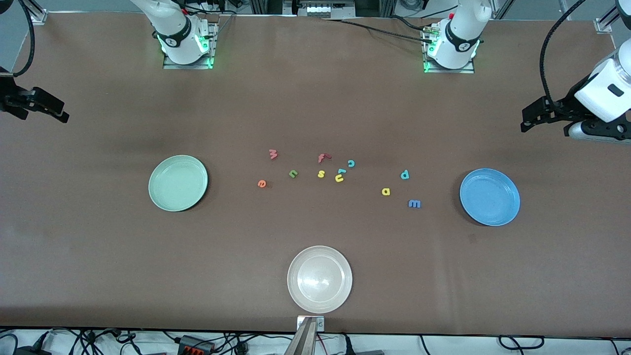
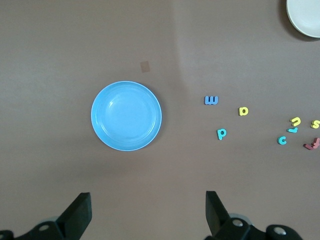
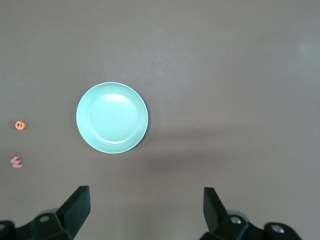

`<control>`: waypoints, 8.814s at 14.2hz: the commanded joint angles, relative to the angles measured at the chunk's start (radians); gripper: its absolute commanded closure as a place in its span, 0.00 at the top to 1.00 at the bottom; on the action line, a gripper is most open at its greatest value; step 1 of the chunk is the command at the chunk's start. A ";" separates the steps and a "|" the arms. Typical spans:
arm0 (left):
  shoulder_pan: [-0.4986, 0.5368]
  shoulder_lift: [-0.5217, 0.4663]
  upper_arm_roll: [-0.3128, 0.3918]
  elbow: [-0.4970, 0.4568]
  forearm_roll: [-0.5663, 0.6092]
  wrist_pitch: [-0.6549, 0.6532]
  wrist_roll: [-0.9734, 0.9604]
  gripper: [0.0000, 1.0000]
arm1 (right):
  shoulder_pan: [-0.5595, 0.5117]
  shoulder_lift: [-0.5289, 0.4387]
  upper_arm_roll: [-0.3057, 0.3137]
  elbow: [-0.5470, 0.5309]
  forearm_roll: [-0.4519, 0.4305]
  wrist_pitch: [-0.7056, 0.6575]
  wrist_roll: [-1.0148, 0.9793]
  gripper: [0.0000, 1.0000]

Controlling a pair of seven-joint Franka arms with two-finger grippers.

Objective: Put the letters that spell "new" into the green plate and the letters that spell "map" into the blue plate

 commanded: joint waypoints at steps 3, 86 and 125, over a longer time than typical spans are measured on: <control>-0.004 0.002 0.000 0.021 0.015 -0.021 0.014 1.00 | -0.007 0.003 0.010 0.012 -0.001 -0.012 -0.009 1.00; -0.153 0.660 -0.135 -0.174 0.268 0.836 1.100 0.59 | 0.614 0.698 -0.009 0.072 0.102 0.489 0.781 0.08; 0.209 0.471 -0.281 -0.229 0.253 0.496 0.393 1.00 | 0.843 0.762 -0.043 0.089 0.122 0.685 -0.117 0.70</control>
